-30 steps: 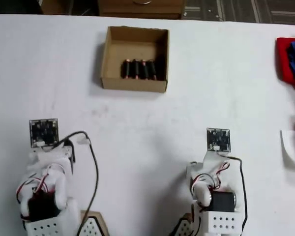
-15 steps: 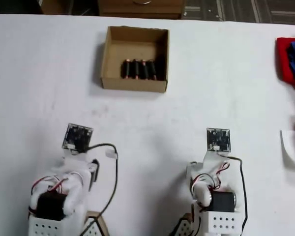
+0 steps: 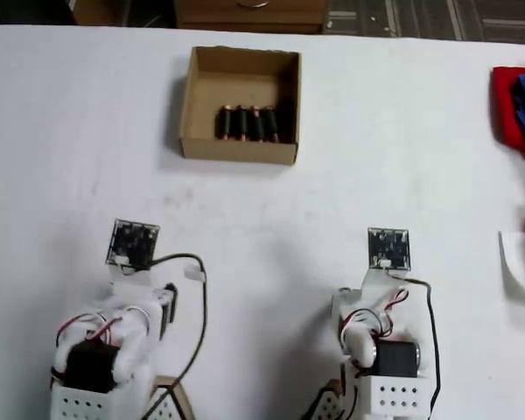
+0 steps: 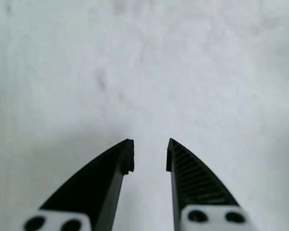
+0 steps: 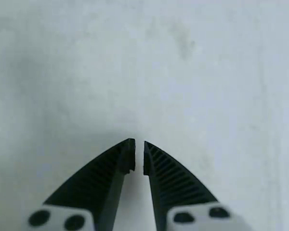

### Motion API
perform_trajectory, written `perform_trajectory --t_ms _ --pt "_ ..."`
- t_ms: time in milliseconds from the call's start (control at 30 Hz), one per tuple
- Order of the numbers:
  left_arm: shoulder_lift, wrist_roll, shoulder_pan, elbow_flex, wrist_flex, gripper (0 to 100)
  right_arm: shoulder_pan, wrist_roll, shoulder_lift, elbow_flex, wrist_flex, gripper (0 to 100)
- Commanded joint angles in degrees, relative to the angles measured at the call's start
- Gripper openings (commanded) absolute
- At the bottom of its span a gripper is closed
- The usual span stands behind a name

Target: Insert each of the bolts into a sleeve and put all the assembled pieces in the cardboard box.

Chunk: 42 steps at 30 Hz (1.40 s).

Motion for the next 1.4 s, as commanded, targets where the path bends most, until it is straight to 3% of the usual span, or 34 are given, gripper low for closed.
perform_trajectory --t_ms 0,933,1167,1367 --pt "-1.67 0.44 0.70 -1.80 0.35 13 -0.04 0.26 -1.01 0.62 0.31 2.2" --pt "-1.67 0.26 1.05 -1.80 0.35 13 -0.04 0.26 -1.01 0.62 0.31 2.2" --pt "-1.67 -8.26 3.78 -1.80 0.44 13 -0.04 0.26 -1.01 0.62 0.31 2.2" --pt "-1.67 -8.97 3.43 -1.63 0.35 14 -0.04 0.26 -1.01 0.62 0.31 2.2"
